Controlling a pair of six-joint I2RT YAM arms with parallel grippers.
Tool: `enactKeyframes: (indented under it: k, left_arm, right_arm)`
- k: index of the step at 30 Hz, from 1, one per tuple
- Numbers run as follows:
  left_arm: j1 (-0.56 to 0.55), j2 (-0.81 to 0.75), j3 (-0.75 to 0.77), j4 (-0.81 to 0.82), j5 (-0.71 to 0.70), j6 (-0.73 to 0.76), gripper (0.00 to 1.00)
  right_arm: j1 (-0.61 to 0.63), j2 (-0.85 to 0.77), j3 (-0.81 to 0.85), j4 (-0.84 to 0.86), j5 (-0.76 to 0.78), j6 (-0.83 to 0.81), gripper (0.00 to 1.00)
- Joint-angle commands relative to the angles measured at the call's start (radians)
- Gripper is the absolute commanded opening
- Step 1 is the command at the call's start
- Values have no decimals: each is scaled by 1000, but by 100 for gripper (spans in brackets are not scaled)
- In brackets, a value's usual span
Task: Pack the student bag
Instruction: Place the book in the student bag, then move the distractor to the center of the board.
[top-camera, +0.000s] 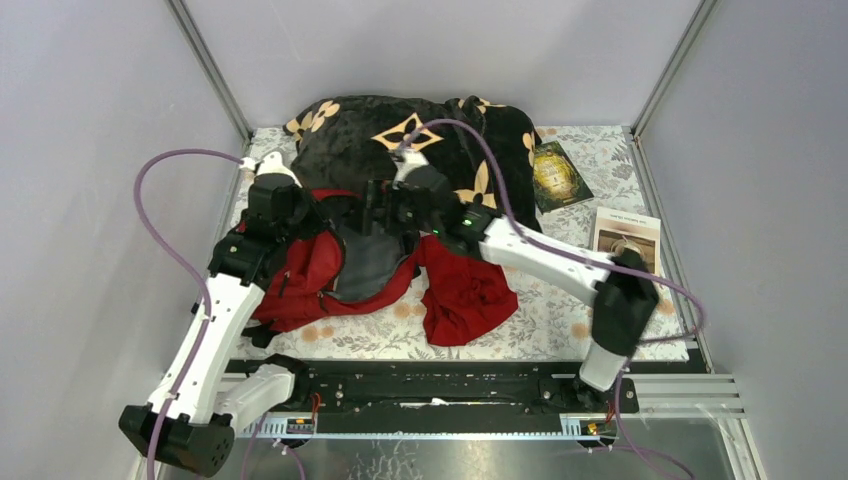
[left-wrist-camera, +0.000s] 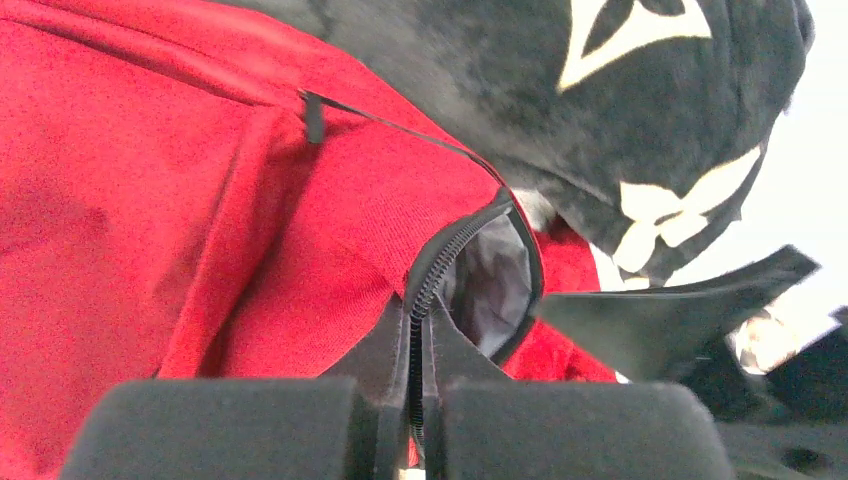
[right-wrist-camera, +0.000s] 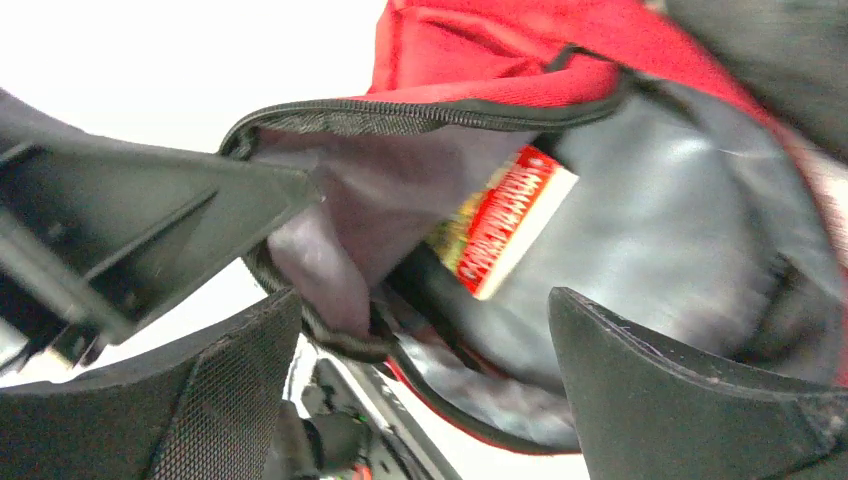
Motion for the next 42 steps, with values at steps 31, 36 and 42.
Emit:
enactKeyframes:
  k: [31,36,42]
  left_arm:
    - [-602,1493,1247,553,301,-2,77]
    - [-602,1602,1272,739,222,-31,77]
    - [-564,1713,1307,731,89,-50,74]
  right_arm:
    - [-1135,68,49,-310,-28,-73,88]
    - [-1162,152,156,-363,-34,-80,88]
    - [-1177,217,241,-406,-50,-107,90]
